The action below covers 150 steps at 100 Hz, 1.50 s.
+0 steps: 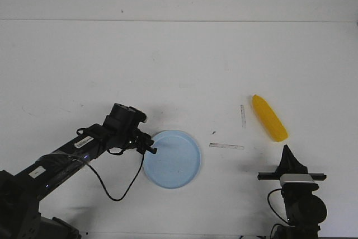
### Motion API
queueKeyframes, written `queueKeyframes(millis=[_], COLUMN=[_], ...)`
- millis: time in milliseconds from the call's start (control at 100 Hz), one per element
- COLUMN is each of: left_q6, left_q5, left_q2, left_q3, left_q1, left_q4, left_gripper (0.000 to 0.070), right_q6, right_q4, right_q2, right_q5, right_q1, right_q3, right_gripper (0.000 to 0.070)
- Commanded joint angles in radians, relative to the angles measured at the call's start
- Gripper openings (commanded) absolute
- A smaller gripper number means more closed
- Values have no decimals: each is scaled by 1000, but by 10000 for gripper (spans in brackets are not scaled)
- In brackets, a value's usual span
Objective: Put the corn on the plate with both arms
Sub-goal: 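Push the blue plate with the left gripper toward the table center, then reach the right gripper to the yellow corn and grasp it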
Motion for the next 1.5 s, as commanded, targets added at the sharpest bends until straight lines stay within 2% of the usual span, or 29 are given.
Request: queueKeyframes(millis=[0, 40, 270, 340, 480, 740, 810, 950, 1120, 1200, 1270, 1420, 1490], left_q6=[9, 8, -24, -24, -19, 25, 43, 97, 140, 141, 138, 101, 94], left_q5=[6, 6, 6, 4, -61, -350, -376, -376, -364, -348, -320, -276, -258], left_q2=[17, 17, 2, -19, -90, -362, -444, -607, -805, -893, -964, -1056, -1073], left_q3=[18, 18, 25, 41, 93, 98, 84, 11, -140, -209, -266, -346, -367], left_q1=[-7, -7, -5, -1, 14, 105, 150, 264, 420, 476, 515, 533, 532], left_q4=[7, 7, 2, -14, -76, -109, -117, -113, -88, -68, -56, -53, -51], left_gripper=[22, 67, 456, 543, 570, 569, 566, 516, 506, 413, 302, 70, 0], right_q6=[10, 10, 10, 10, 10, 10, 10, 10, 11, 10, 10, 20, 26], right_q4=[10, 10, 10, 10, 10, 10, 10, 11, 11, 11, 14, 58, 66], right_q2=[1, 1, 1, 1, 1, 1, 1, 1, 1, 1, 1, 1, 1], right_q5=[3, 3, 3, 3, 2, 3, 3, 3, 3, 3, 4, 5, 11], right_q1=[0, 0, 0, 0, 0, 0, 0, 0, 0, 0, 0, 0, 0], right_q3=[-1, -1, -1, -1, -1, -1, -1, -1, -1, -1, -1, 1, 19], right_gripper=[0, 0, 0, 0, 0, 0, 0, 0, 0, 0, 0, 0, 0])
